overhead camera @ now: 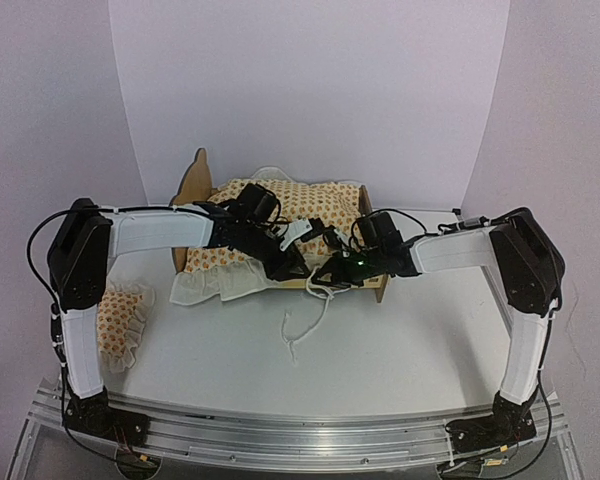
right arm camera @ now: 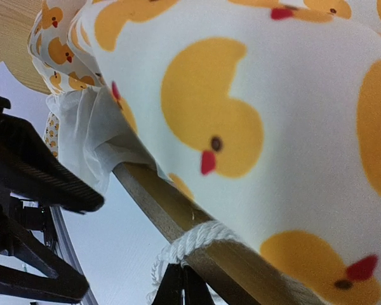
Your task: Set up the pet bed
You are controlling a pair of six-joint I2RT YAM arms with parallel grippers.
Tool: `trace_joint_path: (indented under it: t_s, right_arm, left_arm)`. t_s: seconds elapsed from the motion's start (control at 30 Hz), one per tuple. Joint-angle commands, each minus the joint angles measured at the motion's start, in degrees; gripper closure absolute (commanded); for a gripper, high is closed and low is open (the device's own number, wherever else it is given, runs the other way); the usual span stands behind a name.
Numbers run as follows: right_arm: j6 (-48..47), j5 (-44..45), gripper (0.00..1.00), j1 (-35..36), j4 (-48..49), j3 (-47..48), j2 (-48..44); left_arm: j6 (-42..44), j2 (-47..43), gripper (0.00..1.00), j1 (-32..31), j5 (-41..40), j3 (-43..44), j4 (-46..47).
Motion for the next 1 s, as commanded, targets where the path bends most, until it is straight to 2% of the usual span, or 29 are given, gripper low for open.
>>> trace_joint_path:
  t_s: [0.0, 0.27, 0.47, 0.5, 0.63, 0.83, 0.9, 0.97]
  right_arm:
    - [-1.6, 6.2, 1.00, -0.3, 0.4, -1.7, -2.2]
    - [-5.6, 5.8, 1.00, -0.3, 0.4, -4.1, -3.7]
    - [-6.1, 4.2, 1.00, -0.9, 0.4, -4.2, -4.8]
    - [-6.3, 4.0, 1.00, -0.9, 0.3, -4.2, -4.9]
    - [-6.4, 2.4, 1.00, -1.3, 0.4, -4.4, -4.2]
    - [-7.5, -0.9, 1.00, -2.5, 0.4, -2.4, -2.8]
    - [-8.1, -1.5, 1.00, -2.7, 0.3, -1.8, -2.6]
    - [-8.6, -2.4, 1.00, -2.7, 0.3, -1.3, -2.5]
  left_arm:
    - [-13.3, 3.7, 0.60, -0.5, -4.6, 3.6, 3.6]
    - [-16.7, 12.2, 0.60, -3.7, -14.2, 15.1, 0.0]
    - [-17.6, 12.3, 0.63, -6.4, -14.6, 13.5, -2.9]
    - [-18.1, 12.7, 0.68, -6.4, -15.6, 13.1, -3.0]
    - [-17.2, 13.9, 0.99, -6.4, -18.1, 16.2, -4.7]
    - [-17.1, 10.5, 1.00, -6.0, -9.2, 17.8, -9.1]
    - [-16.5, 10.2, 0.97, -6.0, -8.7, 17.3, -9.4]
    - [-15.1, 10.4, 1.00, -5.4, -8.4, 17.0, -9.6]
